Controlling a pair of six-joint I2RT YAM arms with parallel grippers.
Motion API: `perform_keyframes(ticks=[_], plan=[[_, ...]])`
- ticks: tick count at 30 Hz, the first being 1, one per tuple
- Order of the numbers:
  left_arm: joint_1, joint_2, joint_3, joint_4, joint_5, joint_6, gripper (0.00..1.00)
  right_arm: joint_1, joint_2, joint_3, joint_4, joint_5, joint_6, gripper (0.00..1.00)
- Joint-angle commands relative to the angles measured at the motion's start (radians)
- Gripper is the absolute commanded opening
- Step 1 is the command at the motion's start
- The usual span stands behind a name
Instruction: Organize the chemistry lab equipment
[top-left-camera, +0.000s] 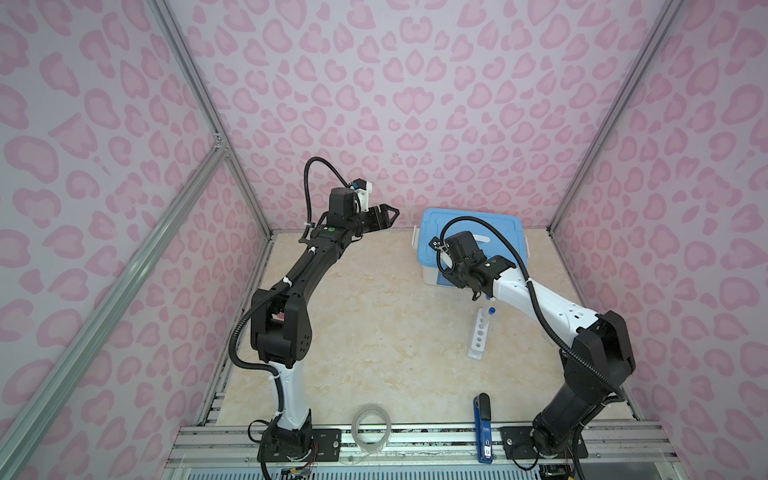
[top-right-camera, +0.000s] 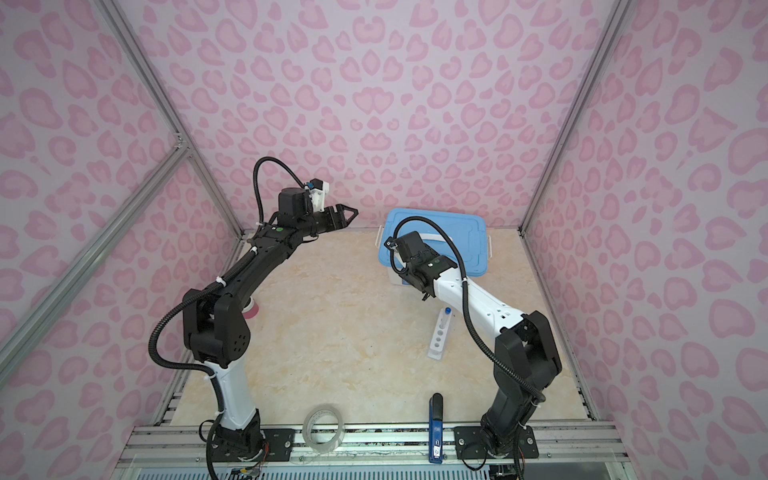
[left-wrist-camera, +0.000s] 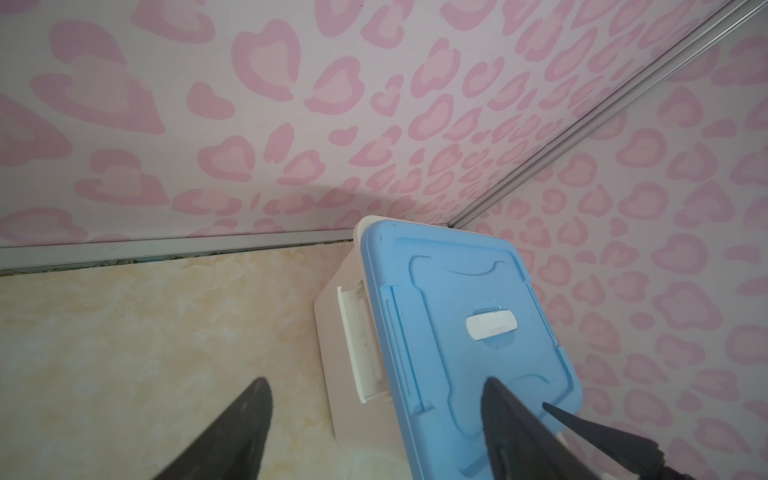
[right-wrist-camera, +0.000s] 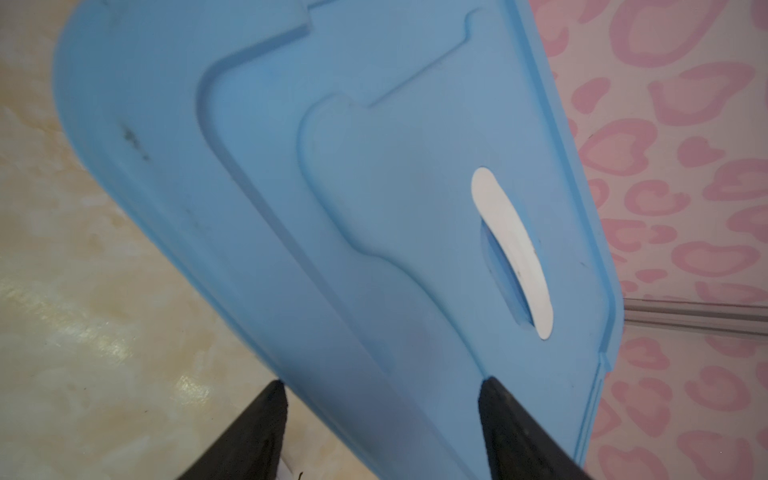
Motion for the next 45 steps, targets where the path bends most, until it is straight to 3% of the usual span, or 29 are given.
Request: perform_keyframes(ticks=[1,21,33,45], plan=[[0.002,-0.023,-0.007,0.037,0.013,-0.005,0.81,-0.001,0.007,-0.008,0.057,0.045,-0.020,0.73],[0.004,-0.027,-0.019,0.052,0.022,-0.014,0.81,-0.023,0.014,0.013,0.078,0.017,-0.028,0.71],[0.003,-0.038,-0.027,0.051,0.020,-0.011,0.81,-0.037,-0.047,-0.019,0.064,-0.068,-0.009,0.71],[-0.023,-0.047,-0.024,0.028,0.012,0.014,0.80,-0.157,-0.199,-0.089,0.092,-0.334,0.180,0.71]])
